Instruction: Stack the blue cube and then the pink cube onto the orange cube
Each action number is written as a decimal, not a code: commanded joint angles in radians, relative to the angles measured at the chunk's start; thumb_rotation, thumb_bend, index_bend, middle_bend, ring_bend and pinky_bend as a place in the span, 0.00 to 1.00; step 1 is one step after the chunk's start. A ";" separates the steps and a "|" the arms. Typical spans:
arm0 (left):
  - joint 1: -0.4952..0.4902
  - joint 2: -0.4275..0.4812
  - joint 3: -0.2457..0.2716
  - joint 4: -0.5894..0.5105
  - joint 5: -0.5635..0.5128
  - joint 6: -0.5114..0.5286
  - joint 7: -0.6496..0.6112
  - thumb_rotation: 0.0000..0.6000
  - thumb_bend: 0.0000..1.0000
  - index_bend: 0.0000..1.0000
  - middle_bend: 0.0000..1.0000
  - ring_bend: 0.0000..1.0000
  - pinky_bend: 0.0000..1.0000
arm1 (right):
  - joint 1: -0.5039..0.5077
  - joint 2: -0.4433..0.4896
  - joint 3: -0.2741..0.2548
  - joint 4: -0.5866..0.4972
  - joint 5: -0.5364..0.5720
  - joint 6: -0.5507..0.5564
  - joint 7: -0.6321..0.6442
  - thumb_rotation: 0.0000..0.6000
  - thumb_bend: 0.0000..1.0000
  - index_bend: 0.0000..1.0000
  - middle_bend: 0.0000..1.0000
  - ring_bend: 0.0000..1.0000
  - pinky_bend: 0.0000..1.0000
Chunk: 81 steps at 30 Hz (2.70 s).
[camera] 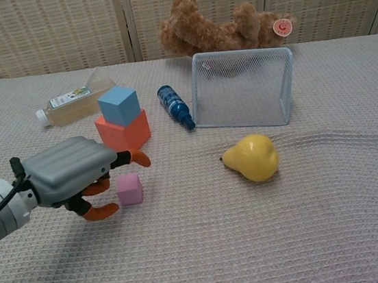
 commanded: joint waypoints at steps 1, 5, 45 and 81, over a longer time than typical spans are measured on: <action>-0.002 -0.012 -0.011 -0.006 -0.010 -0.002 -0.004 1.00 0.33 0.18 1.00 1.00 1.00 | 0.000 0.001 0.000 0.000 0.000 0.000 0.002 1.00 0.08 0.00 0.00 0.00 0.00; -0.001 -0.035 -0.027 0.006 -0.035 -0.001 0.009 1.00 0.33 0.18 1.00 1.00 1.00 | -0.002 0.004 -0.002 0.000 -0.005 0.006 0.007 1.00 0.08 0.00 0.00 0.00 0.00; 0.009 -0.068 -0.037 0.055 -0.111 0.017 0.090 1.00 0.33 0.57 1.00 1.00 1.00 | -0.008 0.007 0.000 0.002 -0.006 0.015 0.009 1.00 0.08 0.00 0.00 0.00 0.00; -0.103 0.231 -0.190 -0.079 0.010 0.099 0.432 1.00 0.33 0.64 1.00 1.00 1.00 | -0.005 0.003 0.004 -0.003 0.008 0.004 -0.002 1.00 0.08 0.00 0.00 0.00 0.00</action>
